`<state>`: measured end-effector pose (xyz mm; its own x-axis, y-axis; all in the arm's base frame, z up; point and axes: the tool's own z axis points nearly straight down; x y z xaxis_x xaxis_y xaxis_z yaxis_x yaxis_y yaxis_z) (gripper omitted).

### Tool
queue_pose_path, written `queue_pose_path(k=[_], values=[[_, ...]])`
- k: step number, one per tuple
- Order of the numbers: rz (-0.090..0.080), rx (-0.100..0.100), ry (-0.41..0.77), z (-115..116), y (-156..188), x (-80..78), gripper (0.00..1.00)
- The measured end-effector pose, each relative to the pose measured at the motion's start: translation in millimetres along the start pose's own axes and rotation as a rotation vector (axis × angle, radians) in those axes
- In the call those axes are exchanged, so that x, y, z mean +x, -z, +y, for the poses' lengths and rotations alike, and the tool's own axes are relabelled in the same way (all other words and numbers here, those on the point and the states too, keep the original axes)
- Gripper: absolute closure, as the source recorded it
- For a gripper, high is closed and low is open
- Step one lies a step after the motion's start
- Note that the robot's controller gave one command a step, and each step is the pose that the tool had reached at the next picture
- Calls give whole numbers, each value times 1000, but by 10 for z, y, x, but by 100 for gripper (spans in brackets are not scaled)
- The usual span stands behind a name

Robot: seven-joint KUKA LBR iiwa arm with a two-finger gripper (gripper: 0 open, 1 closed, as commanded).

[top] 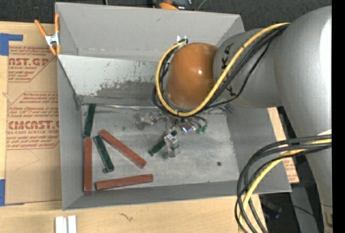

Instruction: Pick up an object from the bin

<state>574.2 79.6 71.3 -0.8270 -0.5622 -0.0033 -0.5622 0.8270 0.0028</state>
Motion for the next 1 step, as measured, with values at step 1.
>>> queue_pose_path(k=[1], values=[[1, 1, -5, -29, -1, 15, 100]])
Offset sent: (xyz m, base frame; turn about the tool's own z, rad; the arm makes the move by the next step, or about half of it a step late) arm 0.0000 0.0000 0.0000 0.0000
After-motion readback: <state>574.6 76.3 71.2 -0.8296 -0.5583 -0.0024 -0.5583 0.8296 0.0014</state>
